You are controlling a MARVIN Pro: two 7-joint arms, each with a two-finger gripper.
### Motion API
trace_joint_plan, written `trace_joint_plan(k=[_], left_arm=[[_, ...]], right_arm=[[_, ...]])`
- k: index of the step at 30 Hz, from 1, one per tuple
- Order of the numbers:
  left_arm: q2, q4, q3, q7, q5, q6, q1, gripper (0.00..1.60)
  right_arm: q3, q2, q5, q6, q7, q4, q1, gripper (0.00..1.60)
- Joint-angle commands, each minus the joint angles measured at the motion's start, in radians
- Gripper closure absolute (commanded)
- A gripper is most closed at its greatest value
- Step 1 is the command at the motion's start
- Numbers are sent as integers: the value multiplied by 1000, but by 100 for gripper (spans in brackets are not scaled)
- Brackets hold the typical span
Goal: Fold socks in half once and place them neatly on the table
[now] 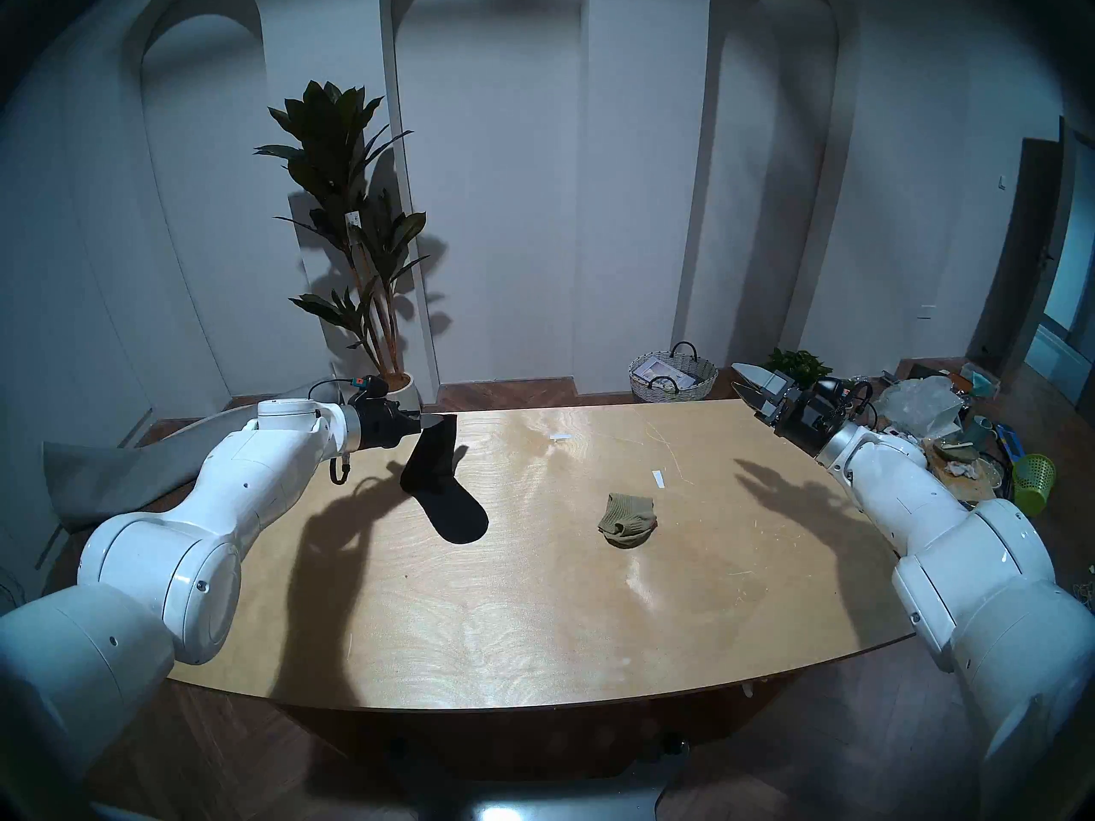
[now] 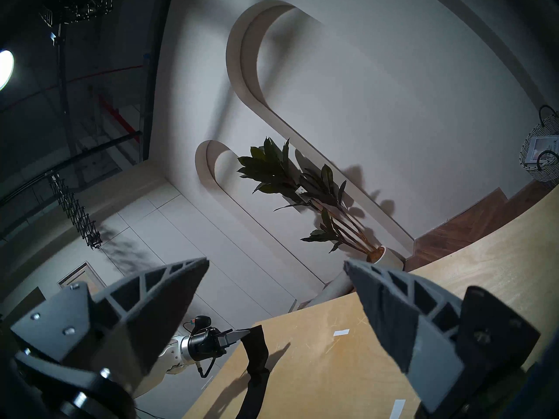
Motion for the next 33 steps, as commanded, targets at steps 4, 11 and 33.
trace_joint_plan(k=[4, 11, 33], left_arm=[[-29, -71, -7, -18, -18, -15, 39, 160], [-37, -115, -16, -24, -27, -35, 59, 160], [-1, -217, -63, -28, -49, -79, 184, 160]], right_arm=[[2, -37, 1, 8, -47, -9, 34, 0], [3, -54, 1, 9, -87, -8, 41, 0], [6, -88, 0, 17, -190, -9, 52, 0]])
